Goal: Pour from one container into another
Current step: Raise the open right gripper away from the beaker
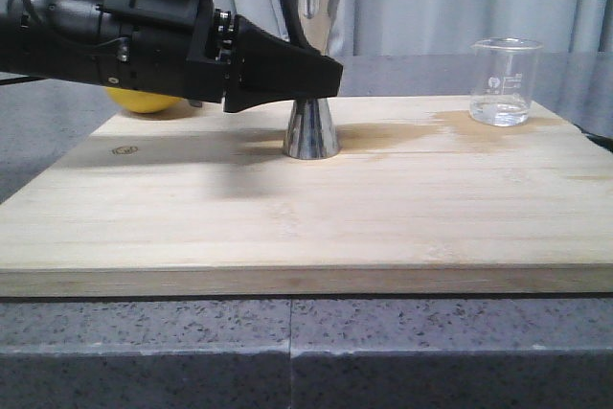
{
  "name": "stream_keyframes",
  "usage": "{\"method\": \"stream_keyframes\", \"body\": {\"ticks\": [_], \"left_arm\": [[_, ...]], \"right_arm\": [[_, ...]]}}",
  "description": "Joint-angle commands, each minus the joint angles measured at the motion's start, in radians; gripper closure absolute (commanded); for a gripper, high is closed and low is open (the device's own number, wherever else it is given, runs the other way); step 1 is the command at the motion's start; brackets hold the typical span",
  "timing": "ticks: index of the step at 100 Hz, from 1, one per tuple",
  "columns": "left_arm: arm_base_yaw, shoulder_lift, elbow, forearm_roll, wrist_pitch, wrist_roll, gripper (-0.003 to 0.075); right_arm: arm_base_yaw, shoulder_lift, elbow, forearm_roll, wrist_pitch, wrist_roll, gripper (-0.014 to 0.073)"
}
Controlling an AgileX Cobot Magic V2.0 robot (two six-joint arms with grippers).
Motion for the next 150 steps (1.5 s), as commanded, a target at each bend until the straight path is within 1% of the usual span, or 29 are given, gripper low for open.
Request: {"method": "stream_keyframes", "body": {"ticks": [1,32,42,51,54,64,69,81,91,105,112,115,120,124,125,127,131,132,134,137,139,144,150], "left_arm": [[-0.009,-0.042,-0.026,-0.078,0.104,-0.008,0.0596],[-0.009,-0.042,-0.026,-0.078,0.102,-0.008,0.0596],[-0.009,-0.042,-0.026,-0.078,0.102,-0.008,0.0596],[-0.009,-0.042,-0.026,-0.078,0.102,-0.008,0.0596],[-0.009,-0.042,-0.026,-0.078,0.102,-0.008,0.0596],[-0.009,-0.042,-0.026,-0.078,0.102,-0.008,0.0596],[-0.009,-0.042,-0.026,-0.078,0.102,-0.008,0.0596],[-0.009,-0.042,-0.026,-0.078,0.102,-0.008,0.0596],[-0.009,-0.042,-0.026,-0.078,0.102,-0.008,0.0596],[-0.009,-0.042,-0.026,-0.078,0.102,-0.008,0.0596],[-0.009,-0.042,-0.026,-0.078,0.102,-0.008,0.0596],[-0.009,-0.042,-0.026,-0.078,0.102,-0.008,0.0596],[-0.009,-0.042,-0.026,-0.078,0.102,-0.008,0.0596],[-0.009,-0.042,-0.026,-0.078,0.102,-0.008,0.0596],[-0.009,-0.042,-0.026,-0.078,0.102,-0.008,0.0596],[-0.009,-0.042,-0.026,-0.078,0.102,-0.008,0.0596],[-0.009,-0.042,-0.026,-0.078,0.102,-0.008,0.0596],[-0.009,-0.042,-0.026,-0.078,0.102,-0.008,0.0596],[-0.009,-0.042,-0.026,-0.078,0.102,-0.008,0.0596],[-0.009,-0.042,-0.026,-0.078,0.102,-0.008,0.0596],[-0.009,-0.042,-0.026,-0.078,0.102,-0.008,0.0596],[-0.009,-0.042,-0.026,-0.078,0.102,-0.008,0.0596],[-0.009,-0.042,-0.026,-0.078,0.102,-0.008,0.0596]], "right_arm": [[-0.004,-0.027,-0.023,-0.018,0.000,0.018,0.0040],[-0.004,-0.028,-0.023,-0.018,-0.030,0.018,0.0040],[-0.004,-0.028,-0.023,-0.018,-0.070,0.018,0.0040],[-0.004,-0.028,-0.023,-0.014,-0.126,-0.028,0.0040],[-0.004,-0.028,-0.023,0.008,-0.144,-0.054,0.0040],[-0.004,-0.029,-0.023,0.151,-0.165,-0.210,0.0040],[-0.004,-0.029,-0.023,0.246,-0.167,-0.336,0.0040],[-0.004,-0.029,-0.023,0.439,-0.170,-0.516,0.0040],[-0.004,-0.029,-0.023,0.546,-0.160,-0.627,0.0040],[-0.002,-0.029,-0.023,0.691,-0.098,-0.754,0.0041],[0.014,-0.029,-0.021,0.790,-0.045,-0.859,0.0041],[0.027,-0.029,-0.021,0.838,0.001,-0.910,0.0041],[0.057,-0.029,-0.021,0.966,0.077,-1.027,0.0041],[0.092,-0.029,-0.021,1.065,0.152,-1.161,0.0041],[0.099,-0.029,-0.021,1.108,0.166,-1.210,0.0041],[0.119,-0.029,-0.021,1.175,0.207,-1.262,0.0041],[0.157,-0.029,-0.023,1.290,0.288,-1.428,0.0041],[0.163,-0.029,-0.025,1.338,0.301,-1.486,0.0041],[0.181,-0.029,-0.026,1.415,0.336,-1.545,0.0041],[0.201,-0.029,-0.025,1.506,0.378,-1.678,0.0041],[0.213,-0.029,-0.025,1.557,0.407,-1.733,0.0041],[0.229,-0.029,-0.025,1.637,0.467,-1.803,0.0041],[0.226,-0.029,-0.025,1.669,0.525,-1.818,0.0041]]}}
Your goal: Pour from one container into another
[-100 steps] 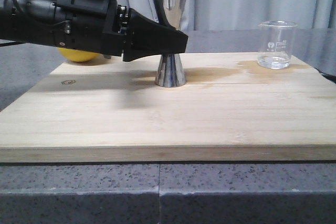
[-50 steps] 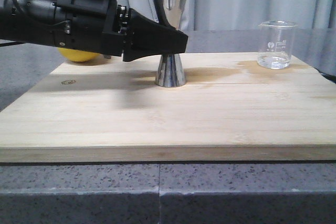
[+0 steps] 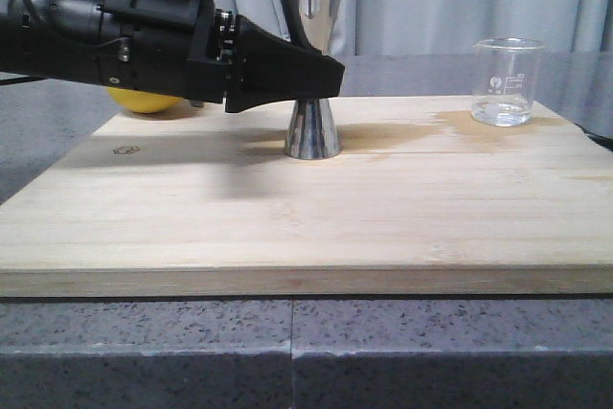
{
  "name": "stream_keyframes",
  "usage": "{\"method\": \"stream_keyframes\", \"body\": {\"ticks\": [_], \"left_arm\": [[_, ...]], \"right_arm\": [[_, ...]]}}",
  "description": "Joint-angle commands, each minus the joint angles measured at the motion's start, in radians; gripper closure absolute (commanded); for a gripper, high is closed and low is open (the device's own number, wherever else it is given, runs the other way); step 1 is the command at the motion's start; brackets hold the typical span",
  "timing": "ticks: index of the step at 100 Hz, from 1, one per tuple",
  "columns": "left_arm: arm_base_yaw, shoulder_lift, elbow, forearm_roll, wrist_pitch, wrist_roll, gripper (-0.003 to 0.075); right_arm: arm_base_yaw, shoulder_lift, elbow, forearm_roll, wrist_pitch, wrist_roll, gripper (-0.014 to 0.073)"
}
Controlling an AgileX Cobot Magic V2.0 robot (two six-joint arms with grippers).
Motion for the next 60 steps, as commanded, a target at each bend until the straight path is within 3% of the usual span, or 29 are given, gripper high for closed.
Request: {"method": "stream_keyframes", "body": {"ticks": [1,27,60], "left_arm": [[-0.009,-0.042,-0.026,-0.078,0.102,-0.008,0.0596],[-0.009,-0.042,-0.026,-0.078,0.102,-0.008,0.0596],[-0.009,-0.042,-0.026,-0.078,0.102,-0.008,0.0596]], "right_arm": [[0.007,-0.023,-0.028,0.134,0.049,-0.129,0.0041],[-0.057,-0.051,-0.026,0.155,0.061,-0.115,0.0041],[-0.084,-0.195,0.095,0.170,-0.034,-0.113,0.0041]]}}
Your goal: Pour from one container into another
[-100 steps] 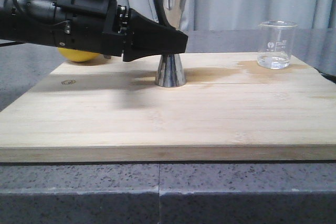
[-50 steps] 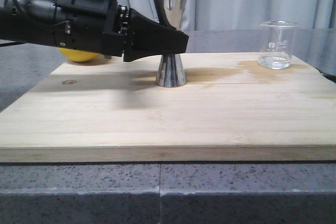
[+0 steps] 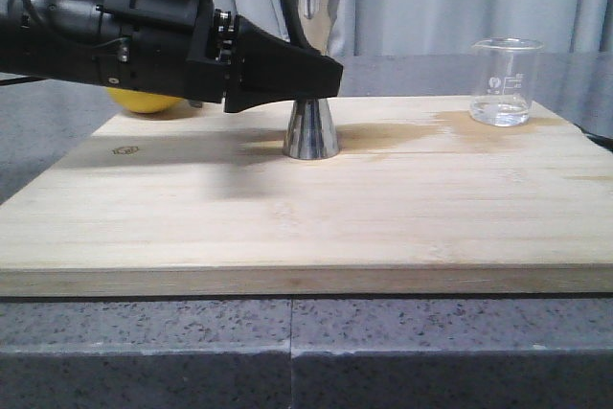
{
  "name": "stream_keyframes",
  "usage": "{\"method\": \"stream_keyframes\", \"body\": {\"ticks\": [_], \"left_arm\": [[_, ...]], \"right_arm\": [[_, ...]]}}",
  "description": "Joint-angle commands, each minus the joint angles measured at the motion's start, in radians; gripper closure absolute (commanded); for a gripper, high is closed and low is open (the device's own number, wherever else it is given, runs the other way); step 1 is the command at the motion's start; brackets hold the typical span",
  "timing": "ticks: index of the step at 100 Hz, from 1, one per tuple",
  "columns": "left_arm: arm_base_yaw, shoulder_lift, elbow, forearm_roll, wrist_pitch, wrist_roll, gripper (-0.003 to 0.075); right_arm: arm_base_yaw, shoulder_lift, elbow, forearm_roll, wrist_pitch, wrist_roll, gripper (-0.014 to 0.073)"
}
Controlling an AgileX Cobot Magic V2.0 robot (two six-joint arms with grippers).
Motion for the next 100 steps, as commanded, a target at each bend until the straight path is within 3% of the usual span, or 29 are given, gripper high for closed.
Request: {"method": "stream_keyframes", "body": {"ticks": [1,100], "left_arm": [[-0.009,-0.043,-0.026,-0.078,0.102,-0.008,0.0596],[-0.009,-0.043,-0.026,-0.078,0.102,-0.008,0.0596]], "right_arm": [[-0.005,-0.040,-0.007,0.001,-0.089,-0.006,0.0041],[-0.005,-0.076,-0.008,0.003,-0.077,-0.006,0.0041]]}}
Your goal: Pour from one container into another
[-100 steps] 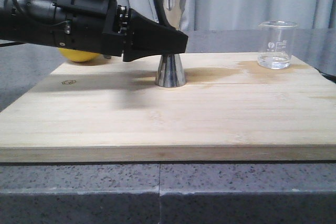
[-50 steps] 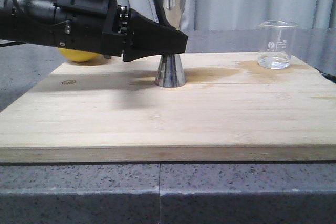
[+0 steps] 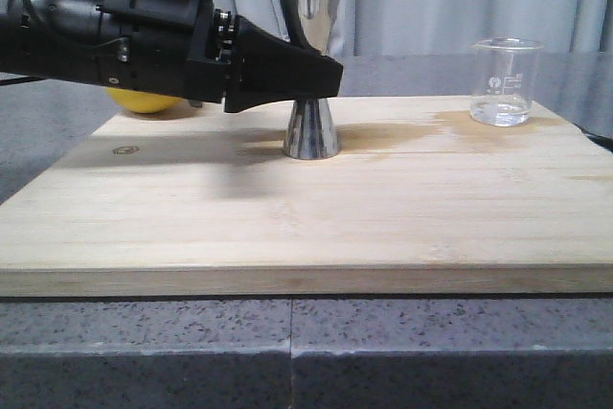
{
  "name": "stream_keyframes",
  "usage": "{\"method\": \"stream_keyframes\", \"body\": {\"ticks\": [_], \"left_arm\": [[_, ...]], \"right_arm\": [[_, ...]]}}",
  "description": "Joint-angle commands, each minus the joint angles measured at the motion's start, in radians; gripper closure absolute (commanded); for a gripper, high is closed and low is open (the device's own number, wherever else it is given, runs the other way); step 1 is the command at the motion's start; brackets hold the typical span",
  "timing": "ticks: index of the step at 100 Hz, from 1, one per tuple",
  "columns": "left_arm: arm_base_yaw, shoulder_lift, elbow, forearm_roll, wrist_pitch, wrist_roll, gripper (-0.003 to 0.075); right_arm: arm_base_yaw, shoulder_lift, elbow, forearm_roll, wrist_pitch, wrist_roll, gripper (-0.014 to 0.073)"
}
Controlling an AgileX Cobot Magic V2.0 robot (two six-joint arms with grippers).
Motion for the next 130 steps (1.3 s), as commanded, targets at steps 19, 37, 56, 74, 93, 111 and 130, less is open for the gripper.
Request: {"method": "stream_keyframes", "body": {"ticks": [19,37,56,74,93,111,130], "left_arm": [[-0.009,-0.043,-0.026,-0.078,0.102,-0.008,0.0596],[-0.009,-0.043,-0.026,-0.078,0.102,-0.008,0.0596],[-0.009,-0.043,-0.026,-0.078,0.104,-0.008,0.0596],[-0.009,-0.043,-0.026,-0.078,0.104,-0.008,0.0577],[-0.009,-0.043,-0.026,-0.078,0.112,-0.008,0.0415],[-0.009,-0.043,-0.026,-0.078,0.112,-0.008,0.0307],[-0.009,-0.074,-0.026,-0.062,0.105,-0.048,0.0307]], "right_arm": [[-0.005,-0.012,-0.025,0.001,-0.074,-0.006,0.0041],[-0.005,-0.012,-0.025,0.001,-0.076,-0.006,0.0041],[-0.005,-0.012,-0.025,0.001,-0.076,-0.006,0.0041],[-0.005,-0.012,-0.025,0.001,-0.076,-0.006,0.0041],[-0.005,-0.012,-0.025,0.001,-0.079,-0.006,0.0041],[-0.005,-0.012,-0.025,0.001,-0.081,-0.006,0.0041],[-0.005,-0.012,-0.025,0.001,-0.081,-0.006,0.0041]]}}
